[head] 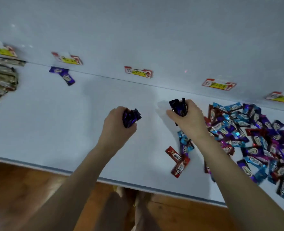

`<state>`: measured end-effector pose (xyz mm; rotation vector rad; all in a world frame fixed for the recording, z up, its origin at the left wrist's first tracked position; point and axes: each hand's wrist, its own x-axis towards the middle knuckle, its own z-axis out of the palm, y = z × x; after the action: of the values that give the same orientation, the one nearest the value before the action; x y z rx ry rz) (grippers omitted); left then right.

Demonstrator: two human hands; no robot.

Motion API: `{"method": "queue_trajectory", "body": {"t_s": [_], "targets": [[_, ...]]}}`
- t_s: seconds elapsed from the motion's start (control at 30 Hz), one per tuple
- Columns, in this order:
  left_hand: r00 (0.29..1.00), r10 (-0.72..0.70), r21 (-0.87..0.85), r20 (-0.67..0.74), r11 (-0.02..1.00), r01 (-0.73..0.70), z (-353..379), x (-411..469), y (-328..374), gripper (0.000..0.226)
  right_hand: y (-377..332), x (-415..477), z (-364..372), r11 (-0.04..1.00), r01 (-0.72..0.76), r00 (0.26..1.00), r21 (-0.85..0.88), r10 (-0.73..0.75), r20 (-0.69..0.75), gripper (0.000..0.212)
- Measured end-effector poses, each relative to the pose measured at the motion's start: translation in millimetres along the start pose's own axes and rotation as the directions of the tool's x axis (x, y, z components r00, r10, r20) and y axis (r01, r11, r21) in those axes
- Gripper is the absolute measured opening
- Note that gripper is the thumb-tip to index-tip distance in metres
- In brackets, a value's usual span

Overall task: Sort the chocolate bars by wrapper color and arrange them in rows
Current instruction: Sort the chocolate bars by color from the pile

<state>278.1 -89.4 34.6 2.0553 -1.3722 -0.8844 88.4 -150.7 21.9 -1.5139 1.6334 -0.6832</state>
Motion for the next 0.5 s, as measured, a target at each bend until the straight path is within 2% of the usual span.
{"method": "queue_trajectory", "body": {"t_s": [0.23,0.5], "targets": [[0.978,-0.1,0.109,-0.183,0.987,0.121,-82,-5,-76,0.015,-64,19,84,0.984,0.163,0.962,-0.066,-0.144,0.232,0.023],[0.966,-0.071,0.105,-0.247,0.99,0.099,-149,17,-135,0.018,-135,27,178,0.94,0.318,0.907,-0.121,-0.264,0.329,0.022]]}}
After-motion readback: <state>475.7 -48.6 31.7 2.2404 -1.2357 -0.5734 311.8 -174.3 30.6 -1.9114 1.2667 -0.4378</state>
